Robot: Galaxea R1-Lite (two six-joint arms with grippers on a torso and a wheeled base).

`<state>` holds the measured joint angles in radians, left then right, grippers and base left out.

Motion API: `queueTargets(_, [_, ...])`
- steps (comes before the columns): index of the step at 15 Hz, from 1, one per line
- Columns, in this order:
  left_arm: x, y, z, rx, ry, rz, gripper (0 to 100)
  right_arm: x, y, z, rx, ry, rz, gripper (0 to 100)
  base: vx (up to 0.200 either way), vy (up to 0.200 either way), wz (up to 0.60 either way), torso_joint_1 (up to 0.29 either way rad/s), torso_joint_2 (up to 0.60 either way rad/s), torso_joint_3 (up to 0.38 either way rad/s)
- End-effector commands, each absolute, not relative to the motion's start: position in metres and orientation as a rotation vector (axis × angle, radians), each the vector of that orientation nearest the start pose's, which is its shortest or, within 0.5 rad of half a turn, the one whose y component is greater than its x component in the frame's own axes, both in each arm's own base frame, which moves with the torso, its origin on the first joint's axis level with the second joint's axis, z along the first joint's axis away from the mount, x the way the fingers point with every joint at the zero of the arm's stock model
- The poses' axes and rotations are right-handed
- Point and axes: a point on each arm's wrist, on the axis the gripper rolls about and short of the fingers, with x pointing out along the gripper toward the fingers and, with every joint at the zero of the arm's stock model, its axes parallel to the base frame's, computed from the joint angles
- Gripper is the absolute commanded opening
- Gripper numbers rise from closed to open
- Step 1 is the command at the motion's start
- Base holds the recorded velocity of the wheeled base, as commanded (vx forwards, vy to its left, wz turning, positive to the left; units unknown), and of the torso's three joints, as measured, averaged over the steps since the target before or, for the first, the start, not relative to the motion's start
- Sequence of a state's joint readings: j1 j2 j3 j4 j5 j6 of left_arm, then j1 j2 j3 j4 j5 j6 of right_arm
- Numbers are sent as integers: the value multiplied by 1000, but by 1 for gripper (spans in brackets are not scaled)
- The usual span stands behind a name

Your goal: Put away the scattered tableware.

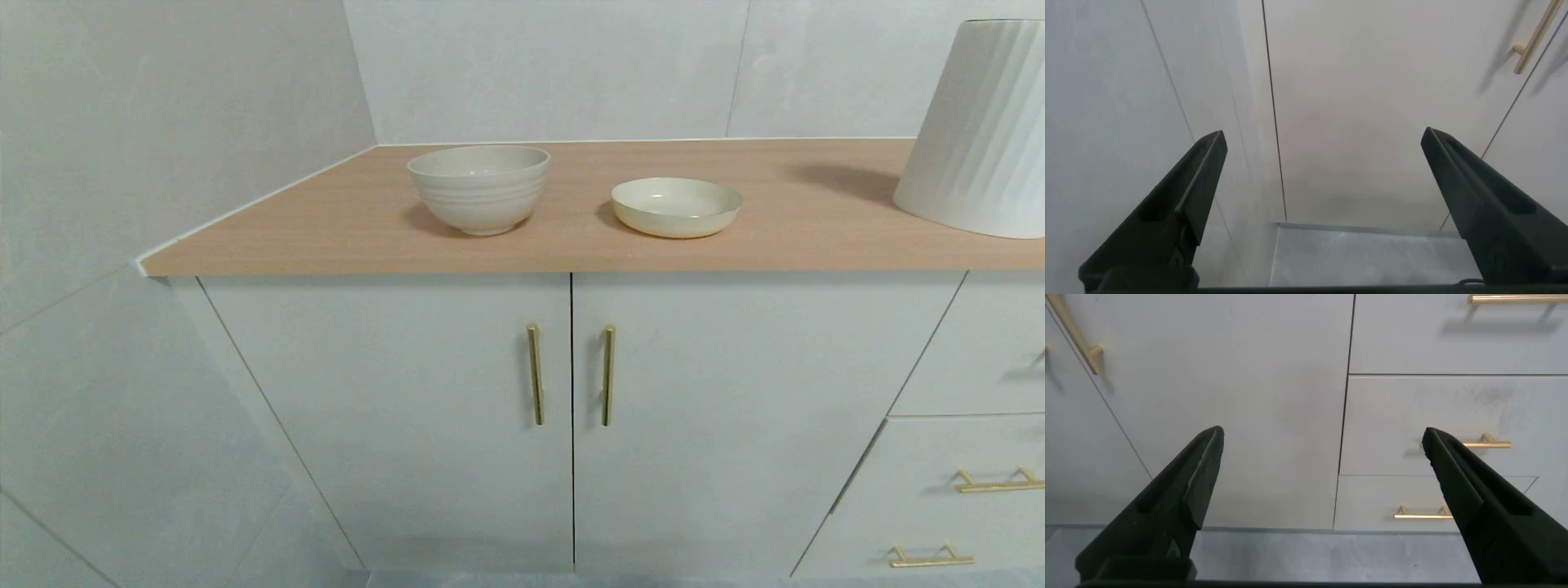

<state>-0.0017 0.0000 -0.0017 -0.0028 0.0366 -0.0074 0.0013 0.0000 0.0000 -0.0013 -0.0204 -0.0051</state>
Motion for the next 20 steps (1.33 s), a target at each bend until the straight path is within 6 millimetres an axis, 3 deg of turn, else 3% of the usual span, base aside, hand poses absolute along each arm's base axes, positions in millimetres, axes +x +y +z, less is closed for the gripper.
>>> queueTargets(1, [-23,1,76,-8,-5,35,100,-23,0,76,-6,-1,-18,100,0,0,0,0,0,0])
queueTargets(6, [-23,1,76,-8,-5,35,100,-23,0,76,-12,-3,-14,100,0,0,0,0,0,0])
queueTargets(7, [-23,1,76,-8,-5,35,100,-25,1,103,-10,-43,78,100,0,0,0,0,0,0])
queueTargets(8, [-23,1,76,-8,-5,35,100,-23,2,147,49,-59,132,100,0,0,0,0,0,0])
queueTargets(9, [-23,1,76,-8,-5,35,100,-8,3,179,74,-15,171,100,0,0,0,0,0,0])
queueTargets(11, [-23,1,76,-8,-5,35,100,41,7,201,48,174,288,100,0,0,0,0,0,0])
queueTargets(12, [-23,1,76,-8,-5,35,100,75,11,205,57,292,338,100,0,0,0,0,0,0])
queueTargets(13, [-23,1,76,-8,-5,35,100,96,20,209,51,339,415,100,0,0,0,0,0,0])
queueTargets(16, [-23,1,76,-8,-5,35,100,149,62,217,55,395,616,100,0,0,0,0,0,0])
queueTargets(18, [-23,1,76,-8,-5,35,100,191,100,210,69,438,699,100,0,0,0,0,0,0])
queueTargets(20, [-23,1,76,-8,-5,35,100,214,127,203,86,489,747,100,0,0,0,0,0,0])
